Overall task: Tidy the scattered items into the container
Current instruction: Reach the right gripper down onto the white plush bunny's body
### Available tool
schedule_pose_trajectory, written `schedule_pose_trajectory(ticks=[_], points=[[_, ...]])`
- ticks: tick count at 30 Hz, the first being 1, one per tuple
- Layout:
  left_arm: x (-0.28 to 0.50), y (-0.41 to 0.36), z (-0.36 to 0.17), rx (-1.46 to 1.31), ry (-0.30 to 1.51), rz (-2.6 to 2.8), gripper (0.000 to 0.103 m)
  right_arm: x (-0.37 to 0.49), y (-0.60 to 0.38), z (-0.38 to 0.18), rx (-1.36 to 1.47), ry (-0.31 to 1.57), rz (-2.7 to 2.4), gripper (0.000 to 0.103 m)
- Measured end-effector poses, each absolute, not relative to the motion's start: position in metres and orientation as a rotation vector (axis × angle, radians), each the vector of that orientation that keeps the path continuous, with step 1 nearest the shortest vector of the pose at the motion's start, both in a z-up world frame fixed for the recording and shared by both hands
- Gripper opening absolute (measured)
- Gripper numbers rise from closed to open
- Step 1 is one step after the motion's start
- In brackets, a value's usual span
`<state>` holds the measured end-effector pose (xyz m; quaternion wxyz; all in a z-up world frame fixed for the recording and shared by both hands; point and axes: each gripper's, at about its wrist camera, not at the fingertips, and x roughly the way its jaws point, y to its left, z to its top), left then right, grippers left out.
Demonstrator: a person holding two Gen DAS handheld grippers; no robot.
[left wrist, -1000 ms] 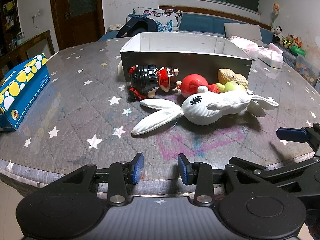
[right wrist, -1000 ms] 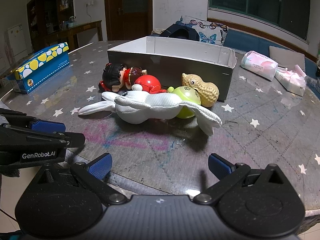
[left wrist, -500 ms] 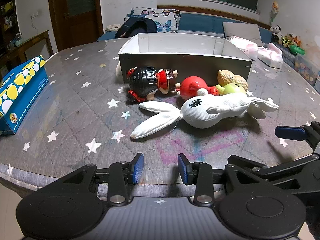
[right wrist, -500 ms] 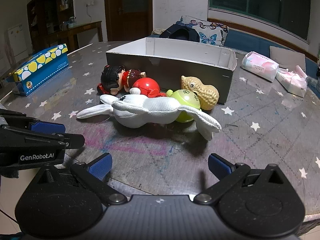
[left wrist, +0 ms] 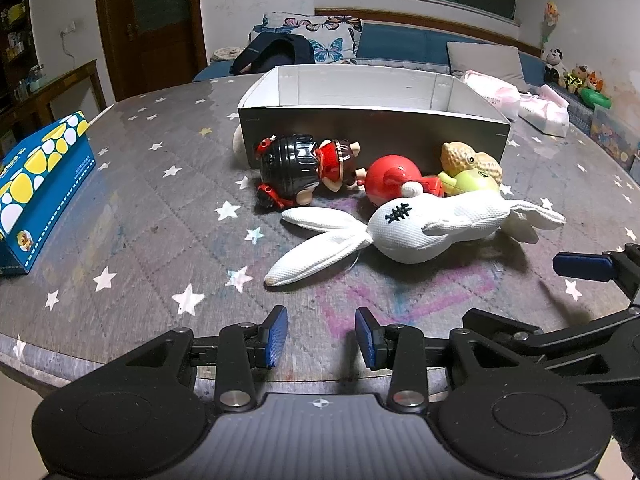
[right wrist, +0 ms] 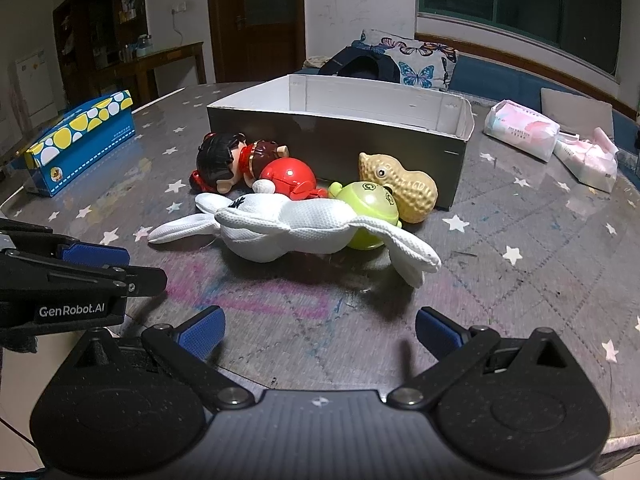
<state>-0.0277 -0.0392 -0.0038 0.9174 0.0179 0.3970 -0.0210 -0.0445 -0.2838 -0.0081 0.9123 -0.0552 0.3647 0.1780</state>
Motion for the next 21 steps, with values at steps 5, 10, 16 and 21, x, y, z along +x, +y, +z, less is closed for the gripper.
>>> schedule_pose_trajectory(ticks=[5,10,16,21], points=[[-0.025,-0.039,-0.003,0.041,0.813,-0.05,0.04,-0.041,-0.285,-0.005,-0.105,0.745,0.375,0.102],[-0.022,-0.036,-0.001,0.046,0.798,-0.065,0.04,-0.036,-0.288,0.001,-0.089,0.728,0.379,0.102],[-0.014,-0.029,0.0,0.043,0.793,-0.082,0.04,-0.03,-0.3,0.015,-0.041,0.691,0.373,0.099],[-0.01,-0.027,0.003,0.057,0.783,-0.105,0.04,-0.024,-0.305,0.029,-0.025,0.644,0.367,0.099]])
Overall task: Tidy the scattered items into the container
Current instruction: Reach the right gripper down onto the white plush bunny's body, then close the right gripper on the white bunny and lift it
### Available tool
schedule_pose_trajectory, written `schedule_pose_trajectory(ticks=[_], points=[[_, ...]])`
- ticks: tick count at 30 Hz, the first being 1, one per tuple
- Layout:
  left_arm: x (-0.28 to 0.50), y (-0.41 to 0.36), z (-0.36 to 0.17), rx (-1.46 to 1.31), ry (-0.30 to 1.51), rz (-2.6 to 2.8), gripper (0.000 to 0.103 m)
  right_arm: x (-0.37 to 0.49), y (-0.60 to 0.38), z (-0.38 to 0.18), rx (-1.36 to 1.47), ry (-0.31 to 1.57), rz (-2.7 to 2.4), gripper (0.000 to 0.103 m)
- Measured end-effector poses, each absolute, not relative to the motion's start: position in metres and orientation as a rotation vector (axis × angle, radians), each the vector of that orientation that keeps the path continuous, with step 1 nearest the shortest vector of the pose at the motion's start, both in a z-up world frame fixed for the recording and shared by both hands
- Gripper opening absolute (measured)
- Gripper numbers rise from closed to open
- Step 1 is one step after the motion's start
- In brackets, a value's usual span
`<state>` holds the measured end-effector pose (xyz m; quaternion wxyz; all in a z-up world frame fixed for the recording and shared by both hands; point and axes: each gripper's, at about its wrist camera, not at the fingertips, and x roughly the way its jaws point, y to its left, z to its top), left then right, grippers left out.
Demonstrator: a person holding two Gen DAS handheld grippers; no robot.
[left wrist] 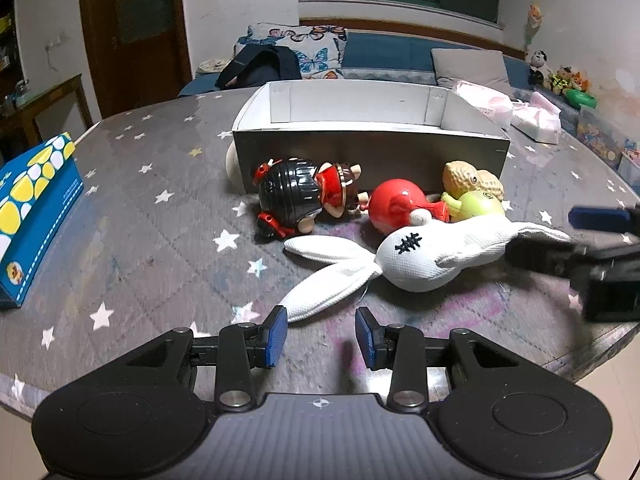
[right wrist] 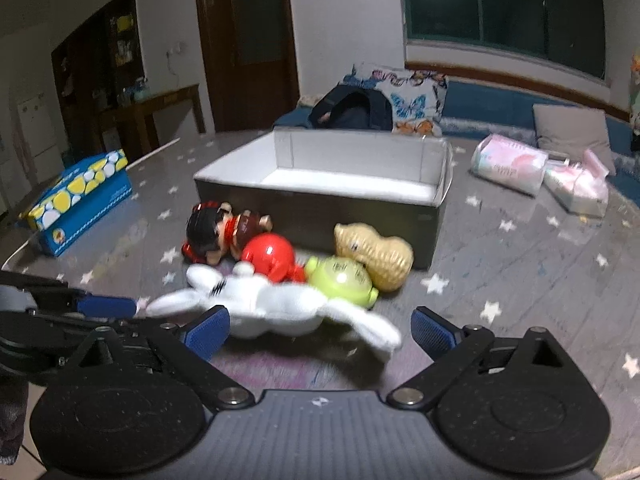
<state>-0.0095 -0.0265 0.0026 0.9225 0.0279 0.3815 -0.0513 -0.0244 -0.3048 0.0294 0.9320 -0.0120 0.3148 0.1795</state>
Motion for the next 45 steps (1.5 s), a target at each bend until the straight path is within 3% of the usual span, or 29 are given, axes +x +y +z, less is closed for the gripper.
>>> schedule_pose_trajectory(ticks=[13,24,35,42,45], points=[[0.007,-0.026,0.009,0.117,0.744,-0.219,0.04,-0.002,-0.282,0.021,-0.069,0.685,0.457,0.086],[0.016,-0.03,0.001,0.19,0.741,-0.36,0.04,-0.02,-0.274,0.011,-0.18,0.737,0.559,0.084],[0.037,-0.027,-0.01,0.238,0.765,-0.417,0.04,-0.007,-0.271,0.008,-0.228,0.75,0.569,0.069],[0.041,-0.025,-0.016,0.205,0.76,-0.444,0.014,-0.006,-0.266,0.002,-0.274,0.758,0.568,0.054],[0.04,-0.022,-0.014,0.169,0.753,-0.446,0.008,-0.008,-0.266,0.0,-0.28,0.759,0.562,0.048]])
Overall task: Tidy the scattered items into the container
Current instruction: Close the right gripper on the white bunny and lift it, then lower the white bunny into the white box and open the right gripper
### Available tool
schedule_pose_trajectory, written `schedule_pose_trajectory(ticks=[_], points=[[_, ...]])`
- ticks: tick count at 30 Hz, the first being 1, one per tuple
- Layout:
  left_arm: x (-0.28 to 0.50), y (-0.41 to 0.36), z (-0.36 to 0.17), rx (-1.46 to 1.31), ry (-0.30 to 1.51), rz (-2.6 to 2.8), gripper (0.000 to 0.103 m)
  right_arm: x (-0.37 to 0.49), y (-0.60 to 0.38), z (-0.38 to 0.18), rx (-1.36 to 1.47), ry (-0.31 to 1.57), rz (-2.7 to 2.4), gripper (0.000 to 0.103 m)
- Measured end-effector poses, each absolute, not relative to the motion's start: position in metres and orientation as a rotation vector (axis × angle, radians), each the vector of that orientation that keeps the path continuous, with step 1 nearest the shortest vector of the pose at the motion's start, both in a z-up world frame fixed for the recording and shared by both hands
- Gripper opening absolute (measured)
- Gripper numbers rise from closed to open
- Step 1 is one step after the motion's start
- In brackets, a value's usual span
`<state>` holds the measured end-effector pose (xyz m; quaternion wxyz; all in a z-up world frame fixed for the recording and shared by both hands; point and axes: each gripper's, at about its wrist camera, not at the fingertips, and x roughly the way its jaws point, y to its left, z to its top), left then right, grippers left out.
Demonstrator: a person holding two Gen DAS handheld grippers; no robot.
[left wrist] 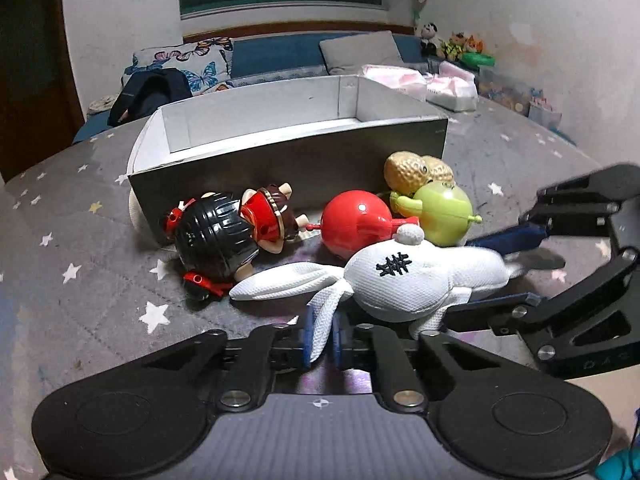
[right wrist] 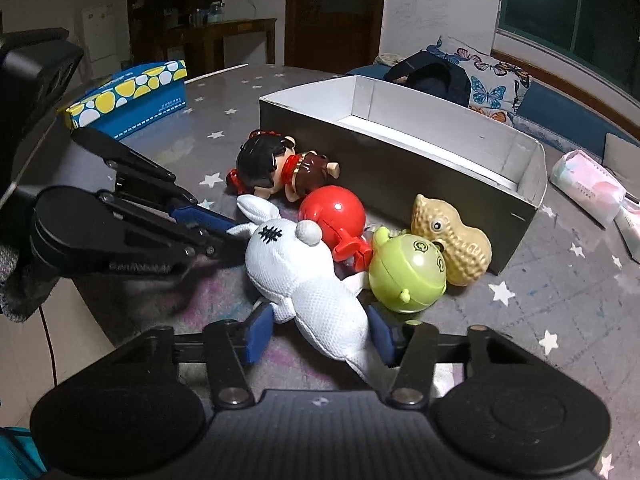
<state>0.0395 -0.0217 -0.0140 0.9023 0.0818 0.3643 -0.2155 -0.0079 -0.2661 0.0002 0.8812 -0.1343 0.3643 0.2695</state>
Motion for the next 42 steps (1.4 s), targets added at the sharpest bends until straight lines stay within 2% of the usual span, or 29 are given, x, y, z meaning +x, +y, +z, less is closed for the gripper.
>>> schedule_pose_trajectory(ticks=[4,7,19,31,42], points=[[0.031,-0.02,-0.005,0.148,0.727,-0.451,0.005,-0.012,-0.267,0.004,-0.278,0.75,0.562,0.04],[0.023,-0.018,0.007,0.135,0.69,-0.459,0.005,-0.018,-0.267,0.012,-0.282,0.727,0.574,0.037],[0.021,-0.02,0.049,0.12,0.577,-0.438,0.005,-0.024,-0.268,0.051,-0.339,0.608,0.604,0.034],[0.109,-0.037,0.092,0.121,0.499,-0.398,0.005,0.055,-0.265,0.086,-0.466,0.54,0.603,0.03],[0.209,-0.039,0.06,0.108,0.626,-0.325,0.005,0.164,-0.244,0.058,-0.622,0.631,0.673,0.029]])
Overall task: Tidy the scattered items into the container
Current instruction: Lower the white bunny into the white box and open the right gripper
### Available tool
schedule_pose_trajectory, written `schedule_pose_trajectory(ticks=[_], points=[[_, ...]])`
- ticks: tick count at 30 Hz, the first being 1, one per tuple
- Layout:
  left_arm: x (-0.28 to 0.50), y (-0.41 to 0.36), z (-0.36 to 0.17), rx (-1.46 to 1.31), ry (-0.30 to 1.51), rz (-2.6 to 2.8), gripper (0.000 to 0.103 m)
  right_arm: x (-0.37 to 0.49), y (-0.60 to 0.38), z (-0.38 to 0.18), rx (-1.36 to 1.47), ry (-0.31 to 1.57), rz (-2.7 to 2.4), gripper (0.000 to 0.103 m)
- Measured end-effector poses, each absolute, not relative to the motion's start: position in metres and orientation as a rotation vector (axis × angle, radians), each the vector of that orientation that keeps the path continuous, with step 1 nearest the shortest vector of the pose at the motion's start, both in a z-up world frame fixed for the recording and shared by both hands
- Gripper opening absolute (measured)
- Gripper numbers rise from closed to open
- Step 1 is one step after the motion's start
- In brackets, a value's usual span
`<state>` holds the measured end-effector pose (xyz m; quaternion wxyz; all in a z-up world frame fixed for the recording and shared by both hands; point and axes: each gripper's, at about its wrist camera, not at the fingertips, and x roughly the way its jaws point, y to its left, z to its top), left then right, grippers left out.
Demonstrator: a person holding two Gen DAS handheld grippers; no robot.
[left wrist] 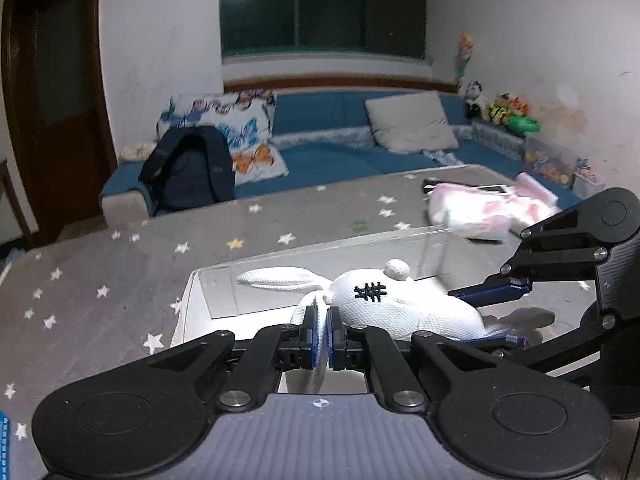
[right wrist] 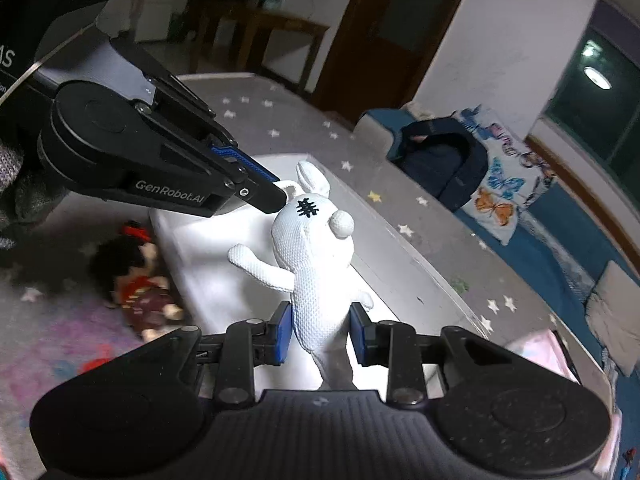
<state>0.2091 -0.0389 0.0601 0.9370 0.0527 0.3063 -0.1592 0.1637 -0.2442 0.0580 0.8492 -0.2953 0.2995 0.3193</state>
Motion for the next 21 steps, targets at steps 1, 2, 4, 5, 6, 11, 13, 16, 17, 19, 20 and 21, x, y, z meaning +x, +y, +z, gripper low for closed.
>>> schedule_pose_trajectory(ticks=[1,2,4,5,6,11,13,16,17,19,20,21], points=[[0.216,-0.038,0.056,0.101,0.639,-0.32,0.005,0.172,-0.243,0.054,-0.629,0.644,0.682,0.029],[0.224,-0.036,0.053,0.09,0.652,-0.316,0.005,0.179,-0.241,0.05,-0.636,0.657,0.689,0.029],[0.236,-0.034,0.046,0.073,0.679,-0.31,0.005,0.193,-0.238,0.041,-0.65,0.682,0.701,0.029],[0.241,-0.032,0.042,0.068,0.692,-0.304,0.005,0.2,-0.236,0.037,-0.657,0.696,0.708,0.029],[0.245,-0.032,0.039,0.061,0.705,-0.299,0.005,0.206,-0.235,0.034,-0.662,0.709,0.715,0.03],[0.259,-0.031,0.027,0.039,0.75,-0.284,0.005,0.222,-0.235,0.02,-0.688,0.726,0.701,0.033],[0.26,-0.032,0.023,0.042,0.764,-0.277,0.005,0.226,-0.238,0.018,-0.677,0.733,0.693,0.04],[0.261,-0.034,0.021,0.053,0.774,-0.263,0.008,0.228,-0.242,0.017,-0.676,0.733,0.653,0.045],[0.26,-0.034,0.021,0.055,0.776,-0.257,0.008,0.228,-0.244,0.017,-0.67,0.732,0.639,0.047],[0.258,-0.035,0.021,0.055,0.775,-0.253,0.009,0.228,-0.247,0.017,-0.656,0.736,0.593,0.05],[0.257,-0.035,0.022,0.054,0.775,-0.254,0.009,0.228,-0.249,0.016,-0.65,0.741,0.573,0.05],[0.256,-0.035,0.023,0.054,0.776,-0.254,0.012,0.227,-0.25,0.016,-0.639,0.746,0.563,0.05]])
